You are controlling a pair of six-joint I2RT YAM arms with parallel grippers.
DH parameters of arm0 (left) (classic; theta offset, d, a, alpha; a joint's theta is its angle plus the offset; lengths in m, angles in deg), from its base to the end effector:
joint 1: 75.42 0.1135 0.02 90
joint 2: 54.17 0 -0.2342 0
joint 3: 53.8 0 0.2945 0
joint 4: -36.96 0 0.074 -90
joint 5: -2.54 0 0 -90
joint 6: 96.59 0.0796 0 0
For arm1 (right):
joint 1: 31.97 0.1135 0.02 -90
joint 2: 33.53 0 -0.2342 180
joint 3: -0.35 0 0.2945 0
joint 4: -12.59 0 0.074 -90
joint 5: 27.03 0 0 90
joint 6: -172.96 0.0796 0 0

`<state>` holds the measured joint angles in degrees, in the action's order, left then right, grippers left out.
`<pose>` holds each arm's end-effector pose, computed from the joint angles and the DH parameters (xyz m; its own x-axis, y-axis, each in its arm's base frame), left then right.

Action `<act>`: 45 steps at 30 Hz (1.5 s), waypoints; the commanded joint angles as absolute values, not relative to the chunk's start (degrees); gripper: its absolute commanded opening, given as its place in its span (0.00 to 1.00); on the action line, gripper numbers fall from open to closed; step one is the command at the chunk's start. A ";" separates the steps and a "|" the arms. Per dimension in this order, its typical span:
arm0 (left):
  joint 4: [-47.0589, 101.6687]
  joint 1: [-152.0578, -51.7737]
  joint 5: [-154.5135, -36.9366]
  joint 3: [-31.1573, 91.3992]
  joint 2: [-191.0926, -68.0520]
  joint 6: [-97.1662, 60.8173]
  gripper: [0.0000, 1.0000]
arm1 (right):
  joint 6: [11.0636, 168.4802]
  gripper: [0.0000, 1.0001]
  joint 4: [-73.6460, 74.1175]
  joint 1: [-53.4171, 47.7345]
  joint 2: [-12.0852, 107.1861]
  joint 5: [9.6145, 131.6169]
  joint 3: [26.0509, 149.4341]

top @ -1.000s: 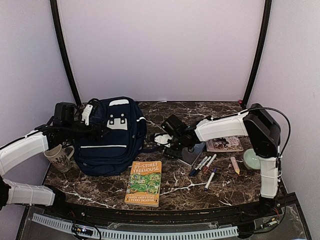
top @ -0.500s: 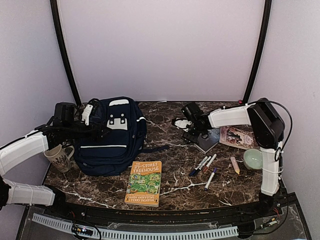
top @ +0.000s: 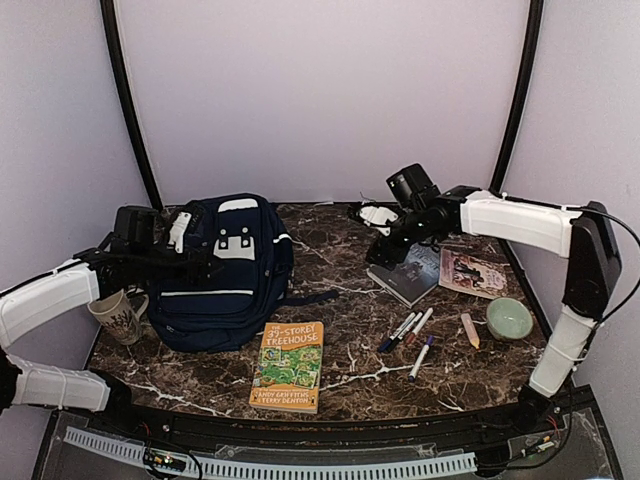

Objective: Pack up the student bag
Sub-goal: Pick up the book at the corner of the board.

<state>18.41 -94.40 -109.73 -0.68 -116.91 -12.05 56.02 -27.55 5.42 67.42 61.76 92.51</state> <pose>0.3053 -0.1369 0.2028 -0.5031 0.0799 -0.8605 0.5716 0.7776 -0.2620 0.3637 0.2758 0.1826 -0.2639 -0.7718 -0.5785 -0.8028 0.5082 -0.3118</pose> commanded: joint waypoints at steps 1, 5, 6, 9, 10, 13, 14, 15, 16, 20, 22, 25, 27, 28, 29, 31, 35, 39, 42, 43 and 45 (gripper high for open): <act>11.74 -100.42 -110.91 3.40 -118.31 -17.32 0.76 | 56.02 0.81 -31.89 5.17 61.75 70.44 86.94; 4.22 -105.82 -107.98 6.14 -119.32 -21.22 0.76 | 56.22 0.78 -30.99 5.24 58.25 76.78 80.59; 2.64 -106.77 -107.93 6.59 -119.37 -22.96 0.76 | 56.41 0.78 -30.79 5.29 57.23 78.35 79.53; -0.38 -109.83 -108.66 6.82 -119.37 -26.95 0.76 | 57.93 0.75 -27.98 5.36 55.35 82.80 75.44; -1.32 -111.08 -108.72 6.78 -119.57 -28.19 0.76 | 58.55 0.75 -26.50 5.33 55.07 84.15 74.11; -3.52 -115.66 -108.57 6.74 -121.03 -31.48 0.76 | 60.09 0.73 -22.79 5.38 54.77 86.88 70.90; -4.14 -117.38 -108.11 6.67 -121.75 -32.34 0.76 | 60.55 0.72 -22.00 5.39 54.80 87.39 70.16; -4.76 -118.99 -107.69 6.53 -122.56 -33.10 0.76 | 61.02 0.72 -21.04 5.41 54.88 87.79 69.43; -5.30 -120.52 -107.38 6.41 -123.83 -33.74 0.76 | 61.29 0.72 -20.37 5.39 54.95 88.23 68.81; -6.32 -126.66 -106.29 5.59 -128.09 -35.92 0.77 | 61.15 0.71 -19.21 5.41 54.66 89.00 67.29; -4.93 -128.14 -105.94 4.75 -129.76 -37.15 0.78 | 61.14 0.70 -18.83 5.39 54.31 89.57 66.52; -1.49 -128.91 -106.42 3.22 -132.00 -38.89 0.79 | 61.06 0.70 -18.25 5.44 53.90 90.36 65.52; 0.73 -129.18 -106.87 2.79 -133.75 -39.36 0.79 | 61.09 0.70 -18.06 5.49 53.96 90.69 65.26; 1.65 -129.31 -106.89 2.73 -134.70 -39.36 0.79 | 61.07 0.70 -18.20 5.41 54.07 90.68 65.29; 2.65 -129.37 -106.93 2.84 -135.74 -39.37 0.79 | 61.09 0.70 -18.25 5.41 54.14 90.50 65.43; 4.31 -129.59 -107.06 3.13 -137.85 -39.51 0.80 | 61.07 0.70 -18.31 5.39 54.01 90.48 65.34; 6.21 -130.36 -106.04 4.13 -141.50 -40.46 0.80 | 61.61 0.70 -18.53 5.45 53.99 91.13 65.24; 8.83 -130.93 -105.58 4.13 -142.30 -41.62 0.80 | 67.93 0.67 -17.07 5.69 55.52 95.94 65.37; 13.31 -131.03 -107.04 3.84 -143.59 -42.49 0.80 | 73.39 0.62 -17.95 7.04 60.02 100.86 67.30; 13.96 -131.17 -107.43 4.32 -144.58 -42.70 0.80 | 74.33 0.61 -19.11 7.58 62.27 101.77 68.18; 15.22 -132.23 -107.50 5.82 -146.55 -42.87 0.80 | 75.60 0.59 -21.24 8.79 64.54 102.19 69.88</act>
<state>10.83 -130.73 -107.15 4.93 -142.24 -41.75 69.64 -18.92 6.60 59.66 97.21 67.33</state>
